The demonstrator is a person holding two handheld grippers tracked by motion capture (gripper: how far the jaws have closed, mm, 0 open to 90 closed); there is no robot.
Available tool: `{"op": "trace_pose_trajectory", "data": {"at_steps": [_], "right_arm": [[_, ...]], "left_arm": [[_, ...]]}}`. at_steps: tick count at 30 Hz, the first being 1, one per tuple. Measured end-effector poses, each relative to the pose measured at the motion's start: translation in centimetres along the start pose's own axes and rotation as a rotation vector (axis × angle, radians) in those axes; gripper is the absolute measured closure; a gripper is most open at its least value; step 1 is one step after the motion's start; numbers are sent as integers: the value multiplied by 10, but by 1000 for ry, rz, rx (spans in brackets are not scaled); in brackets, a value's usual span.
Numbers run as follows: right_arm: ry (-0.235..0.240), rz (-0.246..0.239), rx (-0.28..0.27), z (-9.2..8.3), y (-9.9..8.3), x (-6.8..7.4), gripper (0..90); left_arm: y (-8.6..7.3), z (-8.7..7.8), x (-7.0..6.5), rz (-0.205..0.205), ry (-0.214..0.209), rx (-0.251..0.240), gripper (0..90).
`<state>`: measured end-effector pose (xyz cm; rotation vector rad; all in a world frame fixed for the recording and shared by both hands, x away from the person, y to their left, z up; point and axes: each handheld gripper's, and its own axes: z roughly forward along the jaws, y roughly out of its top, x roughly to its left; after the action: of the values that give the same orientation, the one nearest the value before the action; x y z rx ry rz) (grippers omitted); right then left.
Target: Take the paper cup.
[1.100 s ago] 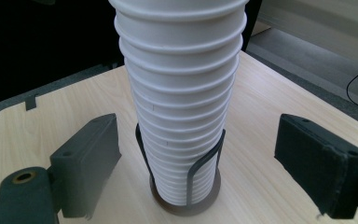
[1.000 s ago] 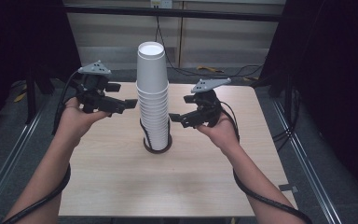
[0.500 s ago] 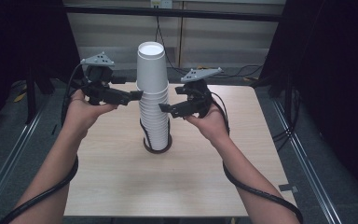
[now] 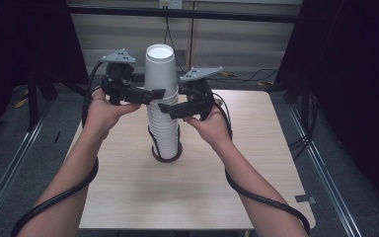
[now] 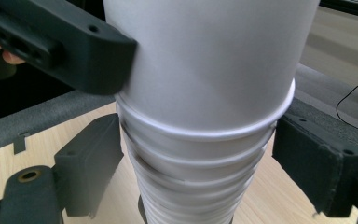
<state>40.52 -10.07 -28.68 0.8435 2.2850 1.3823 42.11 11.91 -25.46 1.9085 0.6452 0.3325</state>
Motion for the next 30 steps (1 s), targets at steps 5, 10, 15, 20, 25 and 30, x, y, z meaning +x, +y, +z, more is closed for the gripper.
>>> {"op": "trace_pose_trajectory", "data": {"at_steps": [5, 10, 15, 20, 25, 30], "right_arm": [[-1, 17, -12, 1, -2, 0, 153], [-6, 23, -14, 1, -2, 1, 152], [-7, 25, -11, 1, -1, 1, 152], [-9, 27, -11, 1, -1, 1, 153], [-10, 29, -14, 1, -2, 1, 155], [-9, 20, -2, 1, 0, 1, 157]], "left_arm": [[1, 9, -3, 6, 23, -6, 110], [-1, 16, -6, 17, 43, -28, 86], [-1, 22, -8, 24, 57, -45, 77], [-1, 22, -8, 26, 61, -52, 93], [-1, 21, -8, 27, 61, -59, 103], [1, 20, -9, 27, 67, -74, 111]]}}
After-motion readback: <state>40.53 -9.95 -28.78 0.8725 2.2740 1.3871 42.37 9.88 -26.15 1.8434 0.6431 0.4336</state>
